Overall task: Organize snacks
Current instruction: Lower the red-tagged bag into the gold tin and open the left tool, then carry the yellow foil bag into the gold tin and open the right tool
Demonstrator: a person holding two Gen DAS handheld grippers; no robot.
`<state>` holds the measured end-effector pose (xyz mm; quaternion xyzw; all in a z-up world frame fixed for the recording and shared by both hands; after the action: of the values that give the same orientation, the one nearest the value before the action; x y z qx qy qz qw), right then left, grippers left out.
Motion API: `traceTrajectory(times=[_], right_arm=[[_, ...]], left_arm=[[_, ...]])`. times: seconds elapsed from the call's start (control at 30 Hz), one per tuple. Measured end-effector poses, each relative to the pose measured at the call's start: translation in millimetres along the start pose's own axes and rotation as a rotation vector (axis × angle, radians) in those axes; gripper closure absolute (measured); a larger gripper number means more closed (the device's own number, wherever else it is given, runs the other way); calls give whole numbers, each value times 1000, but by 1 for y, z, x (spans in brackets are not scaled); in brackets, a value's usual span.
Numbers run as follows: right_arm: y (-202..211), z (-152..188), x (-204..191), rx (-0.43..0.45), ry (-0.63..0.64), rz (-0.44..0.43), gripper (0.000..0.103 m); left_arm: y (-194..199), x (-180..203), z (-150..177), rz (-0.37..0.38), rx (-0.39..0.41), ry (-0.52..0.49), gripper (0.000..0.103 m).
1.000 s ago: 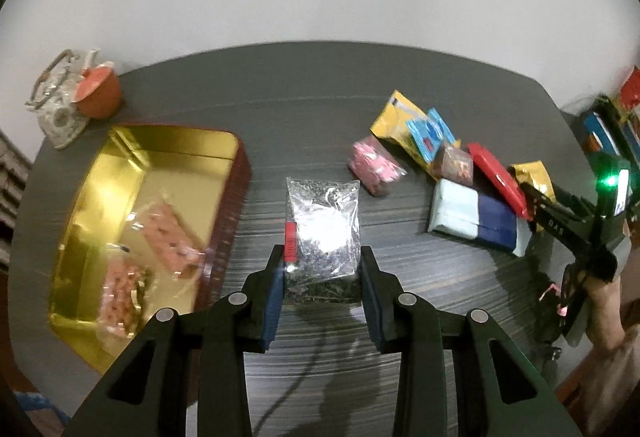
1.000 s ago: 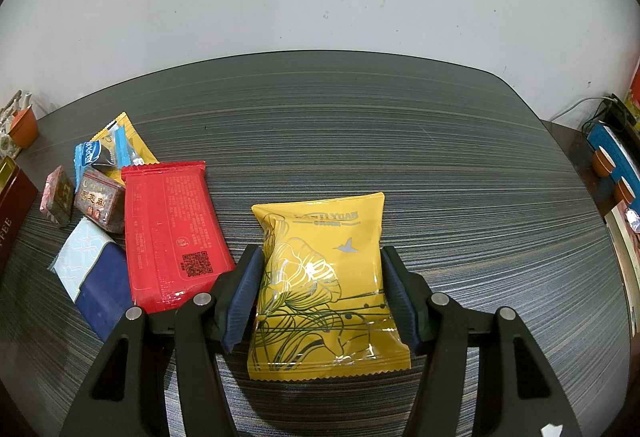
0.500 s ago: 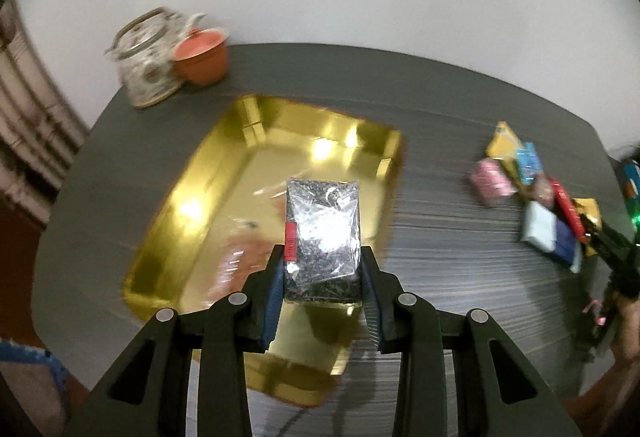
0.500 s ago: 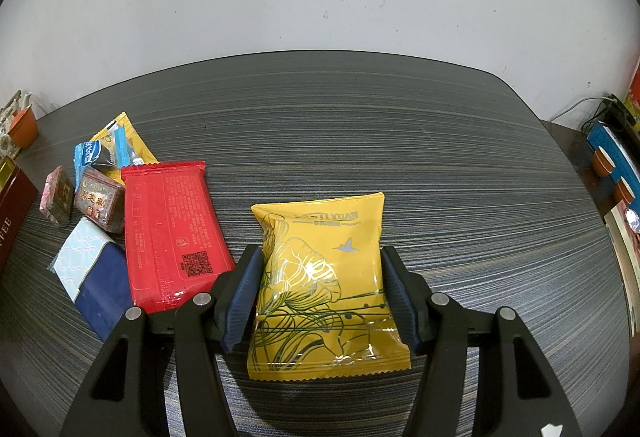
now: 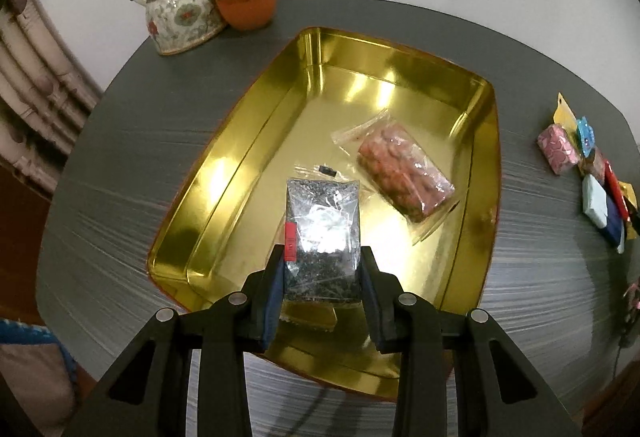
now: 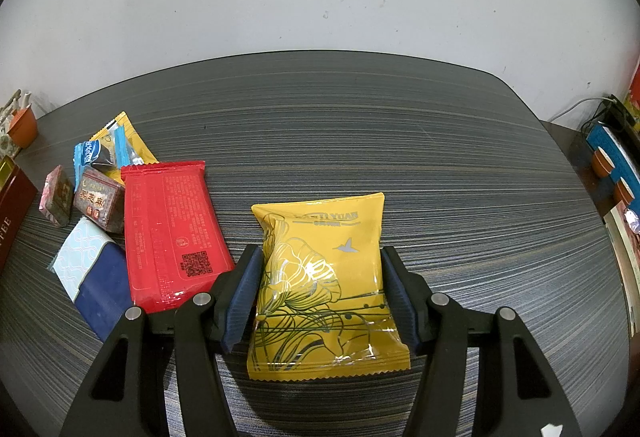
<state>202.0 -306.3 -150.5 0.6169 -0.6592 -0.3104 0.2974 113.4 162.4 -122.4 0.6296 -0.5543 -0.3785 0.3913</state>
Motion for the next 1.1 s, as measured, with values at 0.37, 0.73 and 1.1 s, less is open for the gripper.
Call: traceTrajectory(times=[0.37,0.73,1.1], right_arm=[[4,0,1,-20,4,20,50],[36,-5,9,16,-22,77,50],[84,-34,-63,103,67,-23,50]], left_arm=[[1,6,1,-5,9,-82,67],[27,-3,-3,122,72,-28,64],[51,-43,4,124,155,56,44]])
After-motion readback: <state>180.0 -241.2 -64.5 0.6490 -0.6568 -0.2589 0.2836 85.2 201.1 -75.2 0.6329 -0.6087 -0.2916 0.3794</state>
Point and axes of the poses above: each gripper's, at about its wrist camera, not at the fingertips, and y roughly against the way its jaws point, x to its right, z to its underside, the point moved 10 cm from there along -y, roughly the way its jaws point, and after that the axes turned 2 degrees about x, right-handed, at the moved point
